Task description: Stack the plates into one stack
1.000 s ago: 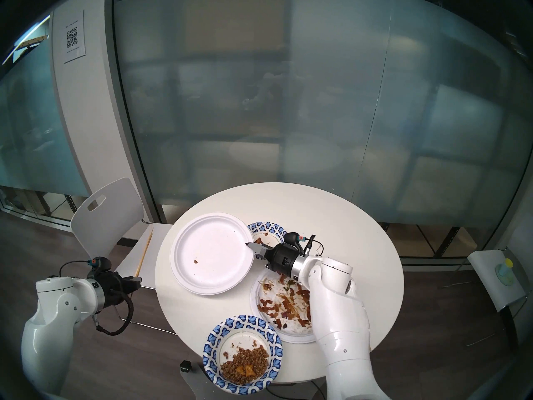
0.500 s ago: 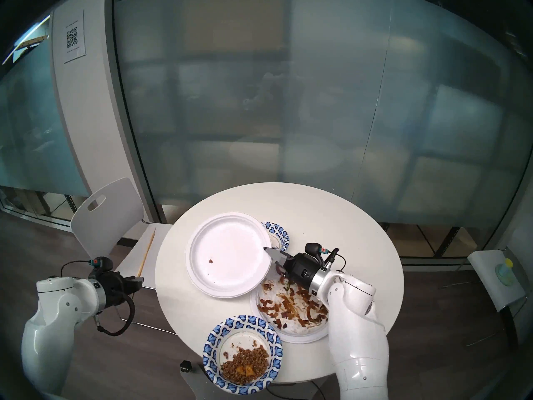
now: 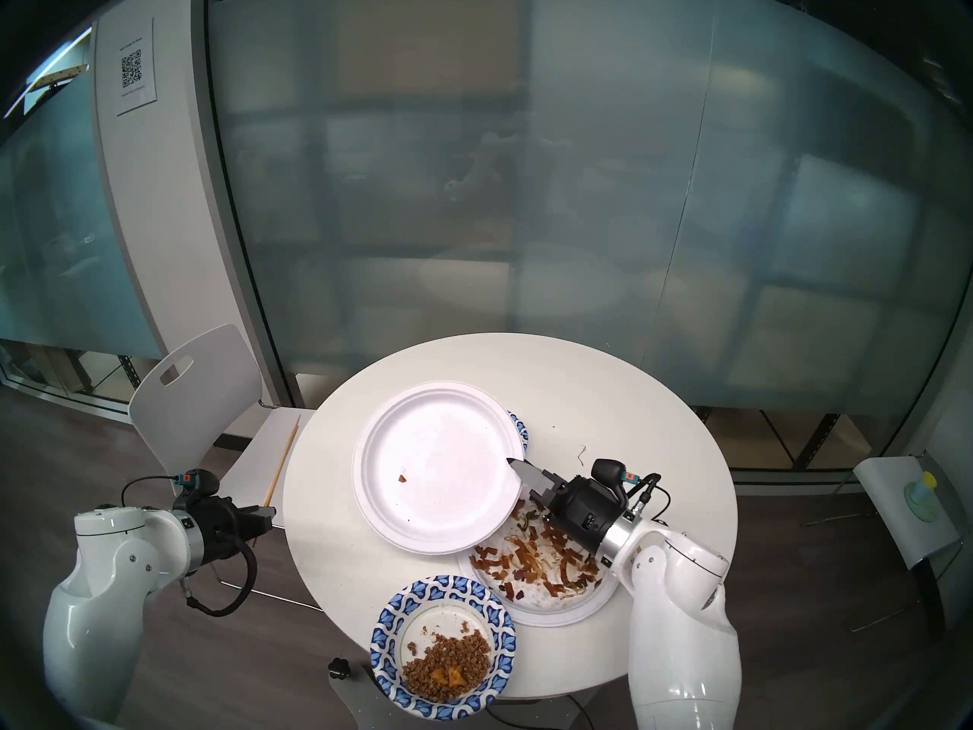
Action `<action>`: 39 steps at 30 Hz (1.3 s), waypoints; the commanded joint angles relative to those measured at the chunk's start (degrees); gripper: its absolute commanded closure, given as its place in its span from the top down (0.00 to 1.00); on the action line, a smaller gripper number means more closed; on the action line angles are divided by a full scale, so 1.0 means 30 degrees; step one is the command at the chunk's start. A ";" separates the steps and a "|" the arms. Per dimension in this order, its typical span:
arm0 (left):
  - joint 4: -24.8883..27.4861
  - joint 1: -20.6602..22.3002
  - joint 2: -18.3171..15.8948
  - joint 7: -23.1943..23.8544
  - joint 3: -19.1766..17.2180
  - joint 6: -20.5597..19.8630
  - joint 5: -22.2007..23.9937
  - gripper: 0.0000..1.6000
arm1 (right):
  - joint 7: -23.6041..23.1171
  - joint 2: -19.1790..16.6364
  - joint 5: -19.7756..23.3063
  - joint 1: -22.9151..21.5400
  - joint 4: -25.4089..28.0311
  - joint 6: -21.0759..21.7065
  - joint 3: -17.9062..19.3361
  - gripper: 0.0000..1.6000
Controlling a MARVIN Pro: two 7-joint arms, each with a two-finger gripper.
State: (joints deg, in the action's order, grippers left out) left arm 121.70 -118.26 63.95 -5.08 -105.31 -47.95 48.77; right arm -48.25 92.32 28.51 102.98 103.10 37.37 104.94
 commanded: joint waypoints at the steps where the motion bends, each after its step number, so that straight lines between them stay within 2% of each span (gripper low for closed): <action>1: 0.0472 0.0099 -0.0097 0.0023 0.0145 0.0004 -0.0082 0.00 | -0.0578 0.0338 0.0295 0.2305 0.2290 -0.0037 0.1185 0.00; 3: 0.0486 0.0112 -0.0098 0.0024 0.0200 0.0005 -0.0100 0.00 | -0.0655 0.0436 0.0316 0.2452 0.2426 -0.0054 0.1425 0.00; 10: 0.0868 0.0137 -0.0081 0.0052 0.0723 -0.0031 -0.0243 0.00 | -0.1067 0.1221 0.0524 0.4719 0.4589 -0.0309 0.3218 0.00; 12: 0.0895 0.0129 -0.0090 0.0052 0.0800 -0.0027 -0.0279 0.00 | -0.1239 0.1343 0.0481 0.4628 0.4501 -0.0284 0.3492 0.00; 13: 0.0918 0.0120 -0.0087 0.0041 0.0863 -0.0024 -0.0308 0.00 | -0.1179 0.1468 0.0548 0.5147 0.4993 -0.0311 0.3659 0.00; 14: 0.0975 0.0092 -0.0079 0.0010 0.0988 -0.0014 -0.0373 0.00 | -0.1337 0.1834 0.0567 0.5450 0.5284 -0.0270 0.4140 0.00; 16: 0.0999 0.0083 -0.0077 0.0003 0.1032 -0.0015 -0.0391 0.00 | -0.1310 0.1977 0.0542 0.5664 0.5506 -0.0215 0.4317 0.00; 17: 0.1034 0.0072 -0.0070 -0.0023 0.1075 -0.0010 -0.0426 0.00 | -0.1256 0.2208 0.0552 0.6226 0.6071 -0.0201 0.4477 0.00; 18: 0.1039 0.0075 -0.0077 -0.0016 0.1102 -0.0018 -0.0430 0.00 | -0.1425 0.2469 0.0457 0.6074 0.5906 -0.0104 0.4761 0.00; 21: 0.1073 0.0070 -0.0063 -0.0060 0.1170 -0.0021 -0.0489 0.00 | -0.1228 0.3169 0.0373 0.7200 0.7021 -0.0058 0.5236 0.00; 22: 0.1075 0.0070 -0.0067 -0.0070 0.1189 -0.0022 -0.0508 0.00 | -0.1465 0.3365 0.0243 0.6940 0.6760 0.0021 0.5548 0.00; 24: 0.1108 0.0060 -0.0059 -0.0133 0.1233 -0.0045 -0.0567 0.00 | -0.1112 0.3892 0.0360 0.8104 0.7772 -0.0128 0.5900 0.00; 26: 0.1119 0.0056 -0.0066 -0.0151 0.1249 -0.0045 -0.0597 0.00 | -0.1238 0.4106 0.0187 0.7849 0.7662 -0.0034 0.6194 0.00; 28: 0.1154 0.0047 -0.0059 -0.0205 0.1278 -0.0054 -0.0641 0.00 | -0.1065 0.4361 0.0560 0.8588 0.8020 -0.0392 0.6307 0.00; 32: 0.1279 0.0011 -0.0027 -0.0311 0.1431 -0.0020 -0.0709 0.00 | -0.1114 0.4912 0.0708 0.8759 0.7988 -0.0792 0.6789 0.00; 35: 0.1552 -0.0083 0.0062 -0.0483 0.1593 -0.0016 -0.0744 0.00 | -0.1094 0.5364 0.1052 0.8525 0.7388 -0.1197 0.7320 0.00; 39: 0.1698 -0.0184 0.0094 -0.0573 0.1683 0.0015 -0.0778 0.00 | -0.1163 0.5393 0.1155 0.8294 0.6871 -0.1442 0.7527 0.00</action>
State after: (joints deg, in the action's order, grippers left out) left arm 124.62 -118.24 63.79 -6.78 -100.52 -47.99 46.39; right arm -51.53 106.24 30.15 128.18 124.70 34.84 126.57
